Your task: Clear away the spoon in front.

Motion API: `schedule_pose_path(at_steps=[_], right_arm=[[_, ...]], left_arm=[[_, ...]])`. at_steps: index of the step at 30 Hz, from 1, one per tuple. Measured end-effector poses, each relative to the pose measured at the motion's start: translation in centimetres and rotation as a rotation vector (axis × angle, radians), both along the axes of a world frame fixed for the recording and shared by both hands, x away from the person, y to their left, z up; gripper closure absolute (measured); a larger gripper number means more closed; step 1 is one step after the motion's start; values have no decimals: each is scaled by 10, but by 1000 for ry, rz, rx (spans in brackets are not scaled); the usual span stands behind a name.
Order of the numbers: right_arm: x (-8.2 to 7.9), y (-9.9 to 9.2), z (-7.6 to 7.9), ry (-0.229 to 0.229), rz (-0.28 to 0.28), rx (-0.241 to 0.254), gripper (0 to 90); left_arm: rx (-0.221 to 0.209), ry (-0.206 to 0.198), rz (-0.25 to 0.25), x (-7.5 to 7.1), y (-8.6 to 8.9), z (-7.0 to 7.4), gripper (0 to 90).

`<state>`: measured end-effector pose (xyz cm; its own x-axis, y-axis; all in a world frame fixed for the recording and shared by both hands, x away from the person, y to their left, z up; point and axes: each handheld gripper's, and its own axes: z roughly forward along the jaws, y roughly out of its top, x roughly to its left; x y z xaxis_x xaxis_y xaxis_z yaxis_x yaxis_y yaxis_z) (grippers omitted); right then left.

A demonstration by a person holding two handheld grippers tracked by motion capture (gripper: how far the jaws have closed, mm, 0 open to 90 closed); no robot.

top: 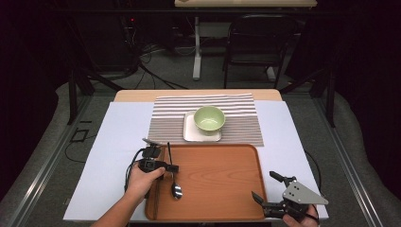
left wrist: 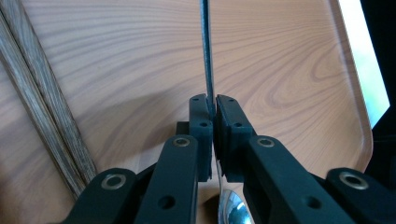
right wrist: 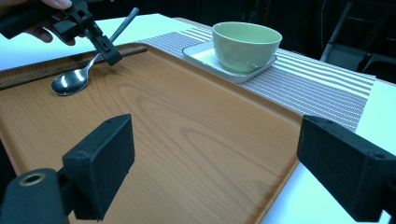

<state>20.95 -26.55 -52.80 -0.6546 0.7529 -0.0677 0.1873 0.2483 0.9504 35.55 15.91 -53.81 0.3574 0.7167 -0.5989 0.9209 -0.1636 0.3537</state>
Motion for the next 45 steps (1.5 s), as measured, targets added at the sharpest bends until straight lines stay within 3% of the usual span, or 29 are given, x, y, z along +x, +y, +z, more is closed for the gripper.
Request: schedule_pose_path(at_steps=[6,15,20,24,38,45], right_arm=[[0,0,0,1,0,0,113],[0,0,0,1,-1,-3,113],[0,-1,0,-1,-1,-3,113],[0,0,0,-3,0,-3,115],[0,0,0,0,-1,-4,115],[0,0,0,2,0,-5,115]], left_arm=[[9,15,4,-1,4,2,862],[65,47,-4,0,3,-5,834],[89,32,-18,-3,3,-4,837],[134,-13,-29,-7,3,-1,831],[88,-46,18,-12,14,-5,778],[127,-70,18,-14,12,-3,785]])
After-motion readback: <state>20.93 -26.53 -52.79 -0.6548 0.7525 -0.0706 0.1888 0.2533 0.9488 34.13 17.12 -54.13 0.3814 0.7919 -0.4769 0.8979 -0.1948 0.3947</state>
